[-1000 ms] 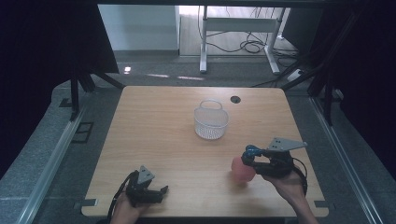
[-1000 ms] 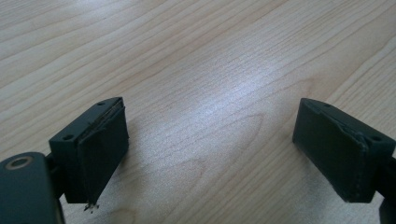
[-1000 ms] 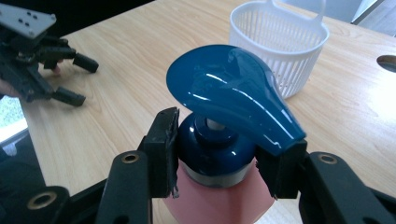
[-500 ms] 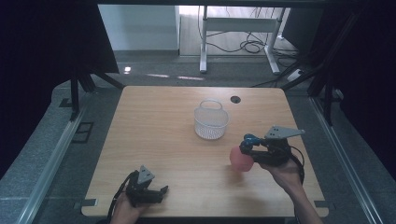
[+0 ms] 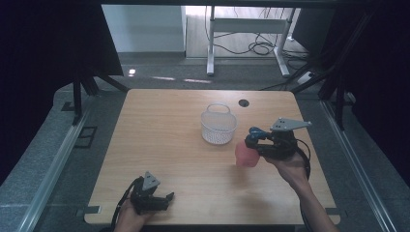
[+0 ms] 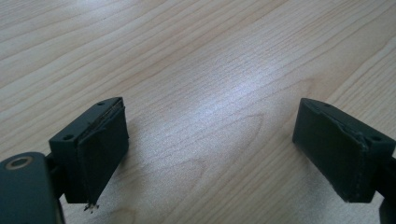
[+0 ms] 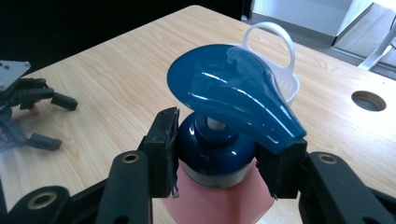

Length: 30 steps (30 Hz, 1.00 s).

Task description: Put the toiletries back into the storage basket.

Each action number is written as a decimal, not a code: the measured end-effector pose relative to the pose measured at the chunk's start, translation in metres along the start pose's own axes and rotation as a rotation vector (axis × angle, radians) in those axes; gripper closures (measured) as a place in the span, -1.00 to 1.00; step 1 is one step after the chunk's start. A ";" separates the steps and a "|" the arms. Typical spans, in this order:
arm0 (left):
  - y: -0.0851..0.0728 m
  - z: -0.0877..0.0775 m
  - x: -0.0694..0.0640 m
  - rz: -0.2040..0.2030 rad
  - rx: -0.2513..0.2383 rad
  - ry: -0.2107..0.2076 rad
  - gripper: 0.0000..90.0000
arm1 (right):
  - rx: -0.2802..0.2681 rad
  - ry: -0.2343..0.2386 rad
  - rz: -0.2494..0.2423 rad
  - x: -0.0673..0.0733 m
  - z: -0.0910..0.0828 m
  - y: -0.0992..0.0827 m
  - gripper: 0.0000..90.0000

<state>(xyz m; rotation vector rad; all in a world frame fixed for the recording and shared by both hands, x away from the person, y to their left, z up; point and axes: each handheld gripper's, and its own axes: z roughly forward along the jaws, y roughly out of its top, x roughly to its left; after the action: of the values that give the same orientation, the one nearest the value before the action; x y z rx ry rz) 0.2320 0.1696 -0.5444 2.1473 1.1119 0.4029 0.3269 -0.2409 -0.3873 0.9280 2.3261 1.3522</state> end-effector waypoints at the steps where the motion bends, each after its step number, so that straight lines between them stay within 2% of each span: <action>1: 0.000 0.000 0.000 0.000 0.000 0.000 -0.77 | -0.001 0.000 0.001 0.000 0.001 0.002 0.17; 22: 0.000 0.000 0.000 0.000 0.000 0.000 -0.77 | 0.000 -0.018 -0.011 -0.008 0.012 0.031 0.17; 30: 0.000 0.000 0.000 0.000 0.000 0.000 -0.77 | -0.011 -0.025 -0.020 -0.008 0.016 0.049 0.17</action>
<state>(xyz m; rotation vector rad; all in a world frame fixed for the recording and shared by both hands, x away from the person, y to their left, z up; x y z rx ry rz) 0.2320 0.1695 -0.5444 2.1470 1.1126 0.4031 0.3606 -0.2183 -0.3541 0.9106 2.3014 1.3364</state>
